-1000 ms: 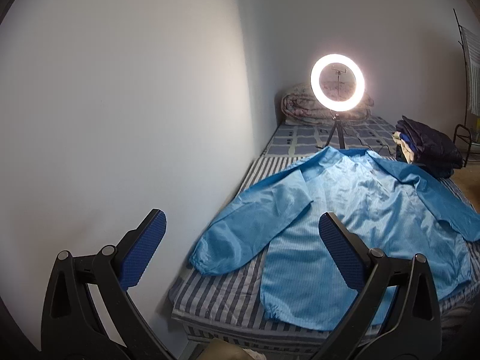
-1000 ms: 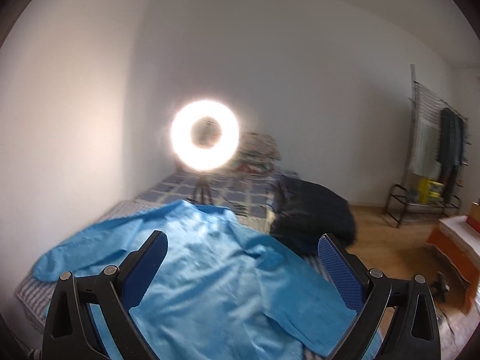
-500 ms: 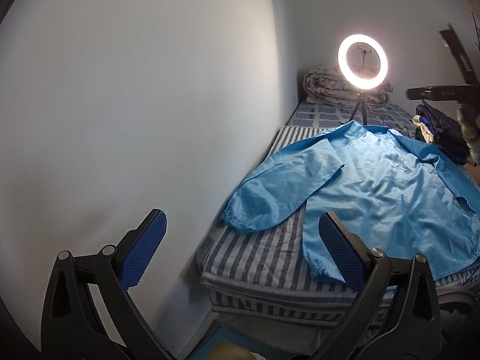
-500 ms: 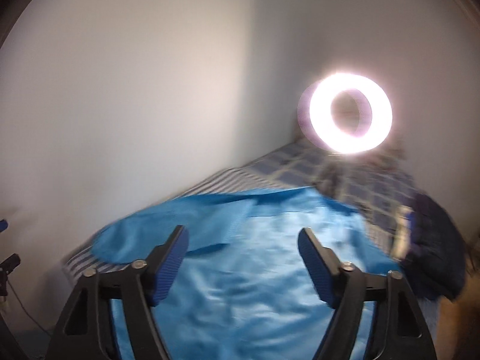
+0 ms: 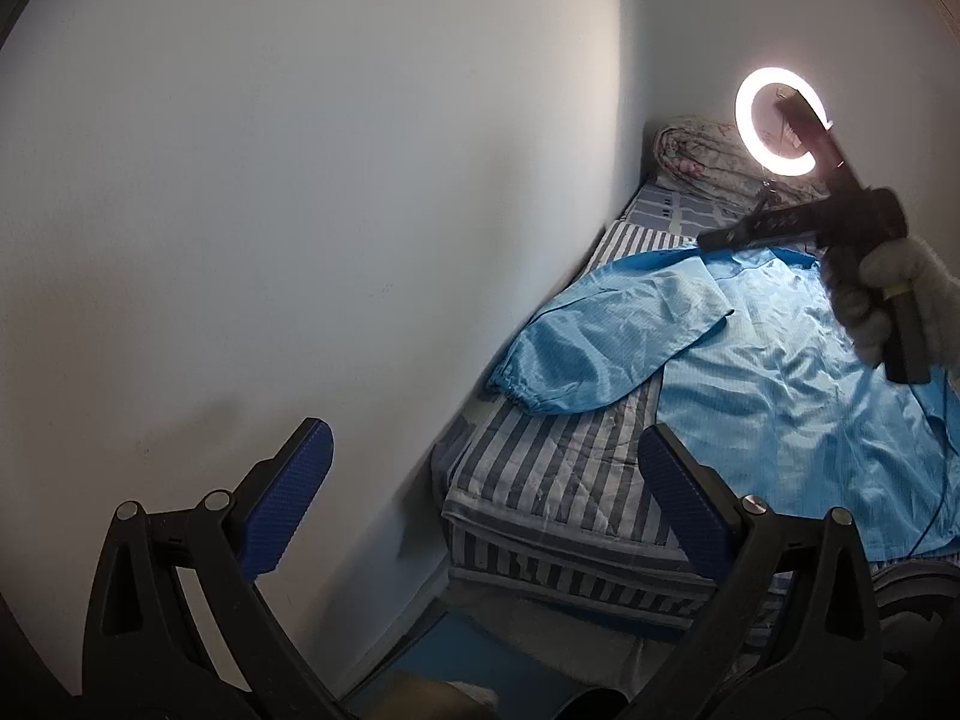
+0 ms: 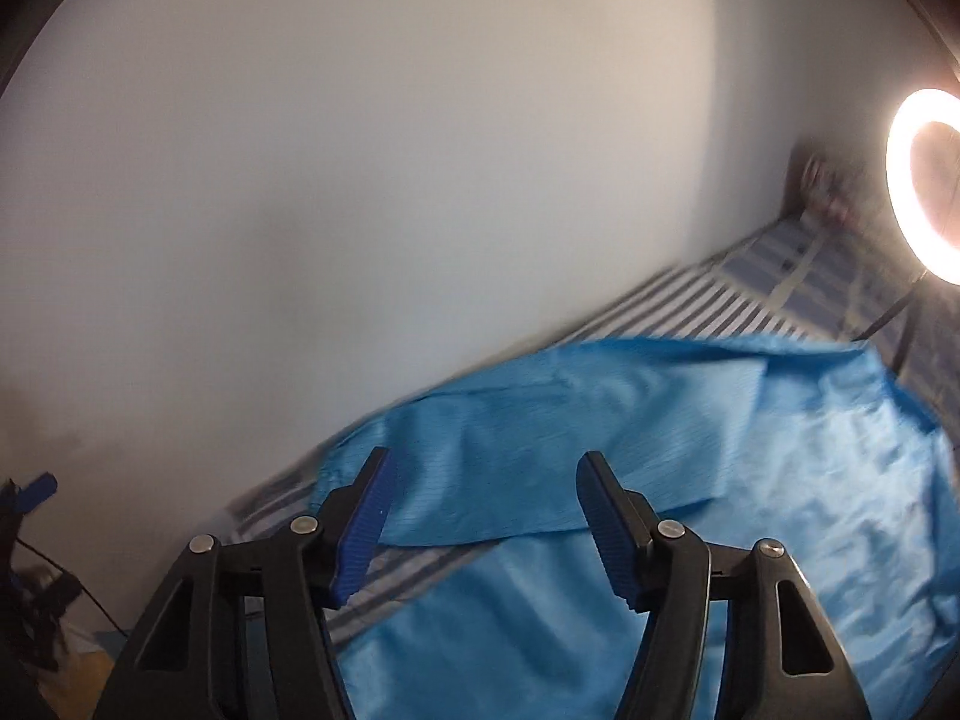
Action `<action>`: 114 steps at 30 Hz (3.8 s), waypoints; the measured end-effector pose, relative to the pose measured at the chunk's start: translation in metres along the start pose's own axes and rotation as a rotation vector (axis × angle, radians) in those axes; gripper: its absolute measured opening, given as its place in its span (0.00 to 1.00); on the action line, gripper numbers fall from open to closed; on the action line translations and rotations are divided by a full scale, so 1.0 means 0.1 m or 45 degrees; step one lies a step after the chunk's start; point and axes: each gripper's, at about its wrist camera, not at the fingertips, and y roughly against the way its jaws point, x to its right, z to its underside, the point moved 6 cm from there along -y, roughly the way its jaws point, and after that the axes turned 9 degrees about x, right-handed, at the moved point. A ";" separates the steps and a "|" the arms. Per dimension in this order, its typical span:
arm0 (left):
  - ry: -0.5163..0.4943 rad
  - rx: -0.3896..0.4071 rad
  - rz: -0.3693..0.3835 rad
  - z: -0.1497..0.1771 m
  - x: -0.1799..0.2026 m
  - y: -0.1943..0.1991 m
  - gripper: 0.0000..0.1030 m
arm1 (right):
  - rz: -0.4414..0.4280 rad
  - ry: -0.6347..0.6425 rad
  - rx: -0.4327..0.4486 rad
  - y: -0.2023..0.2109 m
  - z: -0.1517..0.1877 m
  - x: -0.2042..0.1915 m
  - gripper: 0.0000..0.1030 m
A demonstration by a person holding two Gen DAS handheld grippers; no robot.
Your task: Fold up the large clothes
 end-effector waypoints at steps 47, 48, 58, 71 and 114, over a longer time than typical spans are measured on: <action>0.131 -0.110 0.273 0.16 0.34 -0.43 0.78 | -0.208 -0.730 -0.330 -0.38 0.92 0.09 0.00; 0.142 -0.126 0.295 0.16 0.38 -0.49 0.70 | -0.197 -0.718 -0.334 -0.29 0.93 0.13 0.00; 0.338 -0.367 0.471 0.33 0.83 -1.35 0.63 | -0.098 -0.669 -0.404 -0.02 1.33 0.40 0.00; 0.628 -0.565 0.342 0.73 0.68 -2.37 0.63 | -0.033 -0.654 -0.132 0.40 1.09 1.03 0.18; -0.244 -0.106 0.721 -0.16 1.96 -1.25 0.03 | 0.196 -0.462 -0.302 -0.94 -0.14 1.00 0.60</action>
